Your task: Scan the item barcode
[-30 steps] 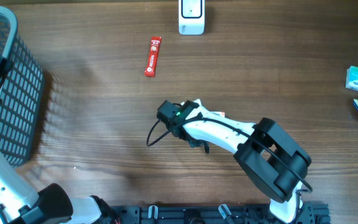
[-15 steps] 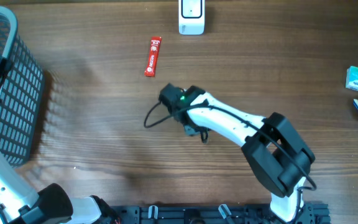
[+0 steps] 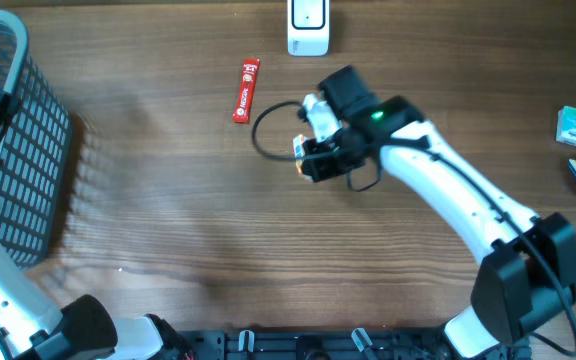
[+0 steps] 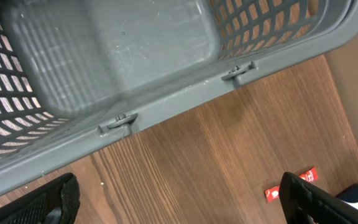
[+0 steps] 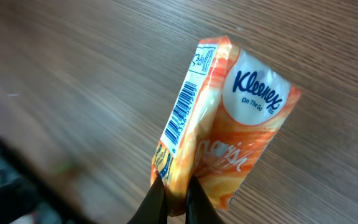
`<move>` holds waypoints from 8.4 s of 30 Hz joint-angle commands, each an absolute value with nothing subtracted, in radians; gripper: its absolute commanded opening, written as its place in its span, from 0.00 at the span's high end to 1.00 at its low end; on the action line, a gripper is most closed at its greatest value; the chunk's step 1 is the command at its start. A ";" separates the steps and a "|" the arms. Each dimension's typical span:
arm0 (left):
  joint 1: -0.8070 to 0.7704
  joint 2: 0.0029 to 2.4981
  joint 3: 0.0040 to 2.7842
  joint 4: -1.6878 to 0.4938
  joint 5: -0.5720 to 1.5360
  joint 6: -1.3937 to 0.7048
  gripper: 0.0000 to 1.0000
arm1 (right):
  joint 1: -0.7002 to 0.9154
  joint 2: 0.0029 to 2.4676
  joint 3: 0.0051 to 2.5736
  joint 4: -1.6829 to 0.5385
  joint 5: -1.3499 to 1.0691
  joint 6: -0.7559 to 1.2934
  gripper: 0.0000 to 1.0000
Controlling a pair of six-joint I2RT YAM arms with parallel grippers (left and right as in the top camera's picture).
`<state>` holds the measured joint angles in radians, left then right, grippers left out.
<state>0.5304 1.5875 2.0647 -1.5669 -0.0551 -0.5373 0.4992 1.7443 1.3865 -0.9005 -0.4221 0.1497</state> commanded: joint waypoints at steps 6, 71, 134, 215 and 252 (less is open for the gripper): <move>0.535 1.592 2.069 -1.565 -0.062 -0.548 0.00 | 0.295 1.732 1.314 -0.821 -0.898 -0.083 0.96; 0.535 1.592 2.069 -1.565 -0.062 -0.548 0.00 | 0.547 1.764 1.313 -0.888 0.386 0.266 0.96; 0.535 1.592 2.069 -1.565 -0.062 -0.547 0.00 | 0.101 1.923 0.975 -0.517 -0.568 0.166 0.38; 0.535 1.592 2.069 -1.564 -0.062 -0.548 0.00 | 0.072 2.019 1.926 -0.642 0.391 0.579 0.96; 0.535 1.592 2.069 -1.565 -0.062 -0.548 0.00 | -0.615 2.228 1.924 -0.876 0.374 0.551 0.29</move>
<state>0.5304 1.5875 2.0647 -1.5673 -0.0555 -0.5373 -0.6170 2.2330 1.9137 -0.8841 0.3672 0.6342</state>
